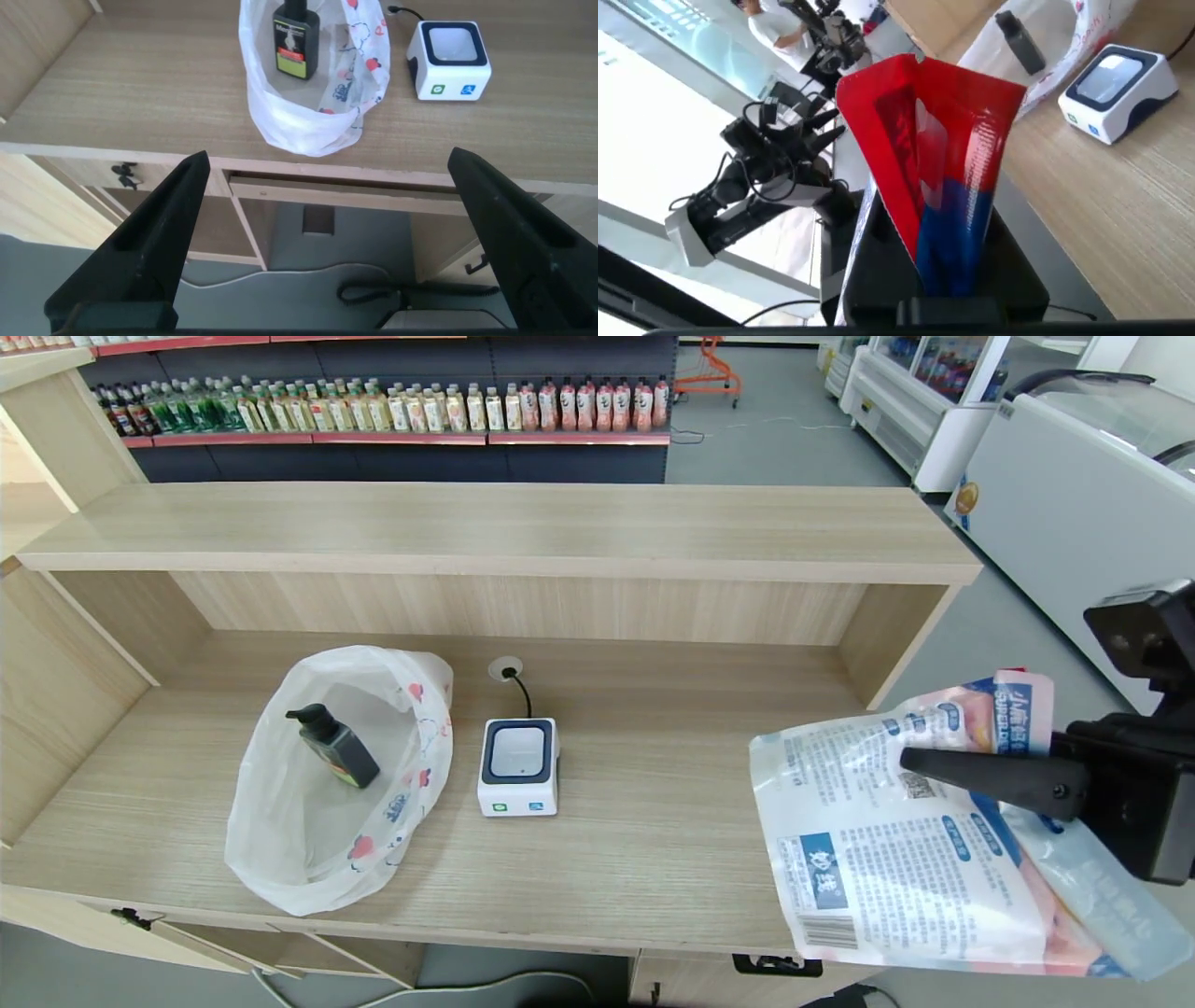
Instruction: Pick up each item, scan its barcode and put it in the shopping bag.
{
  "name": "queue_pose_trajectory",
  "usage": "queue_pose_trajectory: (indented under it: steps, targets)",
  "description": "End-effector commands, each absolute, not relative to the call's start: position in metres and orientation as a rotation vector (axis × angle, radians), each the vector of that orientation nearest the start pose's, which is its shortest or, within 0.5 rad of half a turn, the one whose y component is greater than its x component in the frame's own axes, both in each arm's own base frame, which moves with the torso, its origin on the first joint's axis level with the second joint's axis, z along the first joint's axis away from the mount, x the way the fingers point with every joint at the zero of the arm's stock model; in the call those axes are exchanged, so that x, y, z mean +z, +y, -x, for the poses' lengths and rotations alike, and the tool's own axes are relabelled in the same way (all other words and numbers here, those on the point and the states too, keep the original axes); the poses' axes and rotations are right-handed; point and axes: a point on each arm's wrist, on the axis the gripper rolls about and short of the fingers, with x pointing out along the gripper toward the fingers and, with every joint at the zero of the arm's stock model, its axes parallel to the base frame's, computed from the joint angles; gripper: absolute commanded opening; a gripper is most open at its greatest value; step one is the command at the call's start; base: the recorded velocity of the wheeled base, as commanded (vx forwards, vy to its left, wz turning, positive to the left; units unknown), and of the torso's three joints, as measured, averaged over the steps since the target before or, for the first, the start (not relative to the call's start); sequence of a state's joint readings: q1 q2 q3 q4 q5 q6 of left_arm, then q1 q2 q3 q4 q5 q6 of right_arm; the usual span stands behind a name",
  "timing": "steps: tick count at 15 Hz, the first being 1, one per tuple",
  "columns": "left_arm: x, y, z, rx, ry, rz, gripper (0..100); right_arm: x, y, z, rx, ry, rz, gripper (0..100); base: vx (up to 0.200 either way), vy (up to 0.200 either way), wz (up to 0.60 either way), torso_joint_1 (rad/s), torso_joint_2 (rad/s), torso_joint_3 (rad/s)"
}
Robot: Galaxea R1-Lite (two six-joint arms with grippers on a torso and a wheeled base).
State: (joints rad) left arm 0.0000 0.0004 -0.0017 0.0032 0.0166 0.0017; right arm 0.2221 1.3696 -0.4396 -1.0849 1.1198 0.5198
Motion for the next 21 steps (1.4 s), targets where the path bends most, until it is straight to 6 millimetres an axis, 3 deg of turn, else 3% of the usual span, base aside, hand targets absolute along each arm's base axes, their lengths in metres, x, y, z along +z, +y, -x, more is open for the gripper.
queue_pose_trajectory:
  steps: [1,9,15,21]
  targets:
    - [0.076,0.000,0.023,0.017,0.002,-0.002,100,0.208,0.074,-0.183,1.327,0.225,-0.364,0,0.000,0.000,0.00,0.000,0.00,0.000]
    - [0.076,0.000,0.023,0.017,0.002,-0.002,100,0.188,0.082,-0.188,1.314,0.317,-0.354,0,0.000,0.000,0.00,0.000,0.00,0.000]
    - [0.076,0.000,0.023,0.017,0.002,-0.002,100,0.184,0.085,-0.193,1.198,0.331,-0.377,0,0.000,0.000,0.00,0.000,0.00,0.000]
    - [0.076,0.000,0.023,0.017,0.002,-0.002,100,0.184,0.089,-0.191,1.205,0.342,-0.377,0,0.000,0.000,0.00,0.000,0.00,0.000]
